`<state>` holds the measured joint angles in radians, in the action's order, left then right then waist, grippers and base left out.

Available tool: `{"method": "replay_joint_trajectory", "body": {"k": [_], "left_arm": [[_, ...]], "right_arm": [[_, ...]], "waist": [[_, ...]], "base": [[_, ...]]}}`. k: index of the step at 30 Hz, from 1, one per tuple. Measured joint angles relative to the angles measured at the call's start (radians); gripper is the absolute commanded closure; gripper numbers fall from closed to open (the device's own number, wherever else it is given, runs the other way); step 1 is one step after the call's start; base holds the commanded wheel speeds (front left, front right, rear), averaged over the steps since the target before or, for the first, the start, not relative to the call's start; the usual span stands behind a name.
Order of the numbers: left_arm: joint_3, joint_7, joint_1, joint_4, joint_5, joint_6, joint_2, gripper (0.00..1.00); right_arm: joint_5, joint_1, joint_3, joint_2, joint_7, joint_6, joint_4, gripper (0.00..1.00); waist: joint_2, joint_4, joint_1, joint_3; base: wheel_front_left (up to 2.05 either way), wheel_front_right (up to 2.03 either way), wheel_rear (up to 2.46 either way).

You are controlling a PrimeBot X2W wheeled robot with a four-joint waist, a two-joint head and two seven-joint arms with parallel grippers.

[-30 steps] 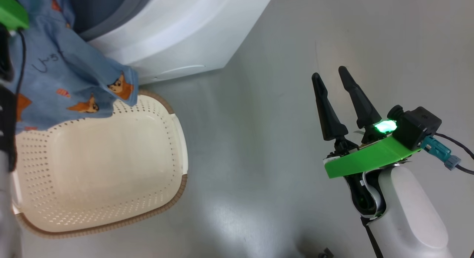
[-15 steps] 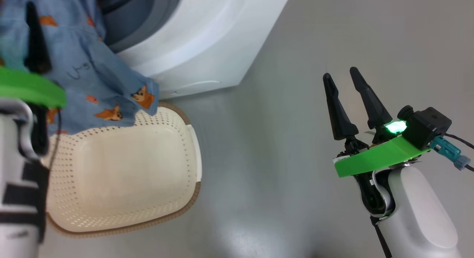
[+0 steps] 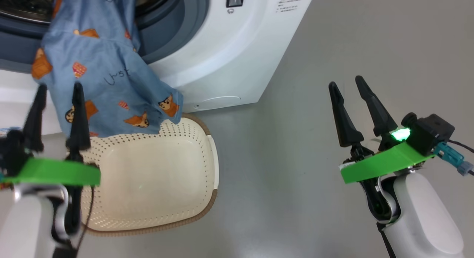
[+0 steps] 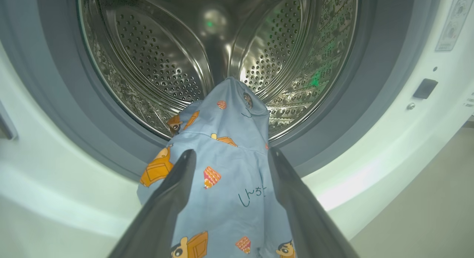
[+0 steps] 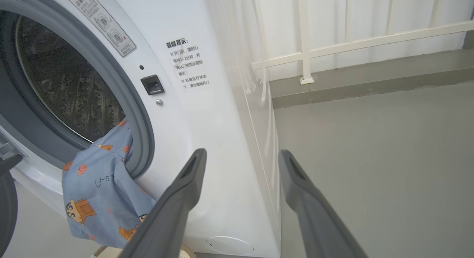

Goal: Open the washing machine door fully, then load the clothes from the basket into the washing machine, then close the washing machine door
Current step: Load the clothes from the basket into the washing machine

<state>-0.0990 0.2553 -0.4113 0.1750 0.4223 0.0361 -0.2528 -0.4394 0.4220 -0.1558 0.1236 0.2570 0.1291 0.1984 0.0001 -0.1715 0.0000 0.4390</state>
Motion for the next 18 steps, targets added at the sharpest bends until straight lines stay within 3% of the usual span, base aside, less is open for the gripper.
{"method": "replay_joint_trajectory", "body": {"k": [8, 18], "left_arm": [[-0.002, -0.002, 0.154, -0.130, 0.021, -0.021, 0.009, 0.00], [0.005, -0.001, 0.230, -0.156, 0.012, -0.059, 0.021, 0.00]], "right_arm": [[0.000, -0.021, 0.019, 0.009, 0.000, 0.000, -0.007, 0.00], [0.000, -0.028, 0.027, 0.012, 0.000, 0.000, -0.010, 0.00]], "waist": [[0.0000, 0.017, 0.0000, -0.001], [0.0000, 0.019, 0.0000, -0.004]], "base": [[0.00, 0.00, 0.00], [0.00, 0.00, 0.00]]}}
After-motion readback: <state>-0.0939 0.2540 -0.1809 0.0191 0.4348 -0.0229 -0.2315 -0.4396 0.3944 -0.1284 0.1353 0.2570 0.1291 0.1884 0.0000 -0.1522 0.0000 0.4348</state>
